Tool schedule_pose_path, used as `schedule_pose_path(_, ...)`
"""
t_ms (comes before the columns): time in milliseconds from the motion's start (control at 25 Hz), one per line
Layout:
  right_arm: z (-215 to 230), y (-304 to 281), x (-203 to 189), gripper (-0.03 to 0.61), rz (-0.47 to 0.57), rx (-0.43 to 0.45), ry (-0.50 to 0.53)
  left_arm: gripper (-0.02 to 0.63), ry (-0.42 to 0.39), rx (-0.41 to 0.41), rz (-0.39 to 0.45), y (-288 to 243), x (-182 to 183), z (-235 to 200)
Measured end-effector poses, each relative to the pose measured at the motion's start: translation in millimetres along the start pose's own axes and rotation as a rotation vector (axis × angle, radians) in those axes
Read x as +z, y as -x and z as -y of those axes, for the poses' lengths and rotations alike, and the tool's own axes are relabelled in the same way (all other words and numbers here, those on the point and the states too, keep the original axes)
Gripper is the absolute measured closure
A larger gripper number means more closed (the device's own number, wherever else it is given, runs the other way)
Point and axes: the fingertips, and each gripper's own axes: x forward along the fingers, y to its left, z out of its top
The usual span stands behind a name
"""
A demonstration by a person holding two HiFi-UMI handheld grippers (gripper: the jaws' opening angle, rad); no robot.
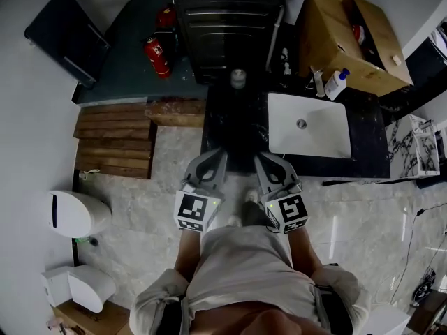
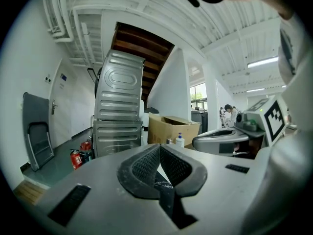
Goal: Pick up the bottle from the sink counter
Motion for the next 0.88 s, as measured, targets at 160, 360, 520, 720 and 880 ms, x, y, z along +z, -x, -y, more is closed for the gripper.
schedule_pose_path(160, 21, -16, 4, 0.584, 0.011, 0.015, -0.008, 0.611, 0.002, 0.006, 0.005, -24, 7, -6)
schedule_pose_path(360, 48, -29, 6, 0.584, 0.023, 0.027, -0.012, 0.611, 0.006, 0.02, -0.001, -52, 12, -9)
schedule_pose_path(520, 66, -38, 7, 0.583, 0.026, 0.047, -0.016, 0.611, 0.013, 0.041, -0.021, -70, 10, -12)
schedule_pose_path(720, 87, -47, 4, 0.584, 0.021, 0.064, -0.026, 0.611, 0.012, 0.063, -0.027, -92, 9, -13)
schedule_pose_path(880, 97, -52, -2, 0.584, 0.009, 0.08, -0.038, 0.611, 0.02, 0.073, -0.037, -104, 9, -12)
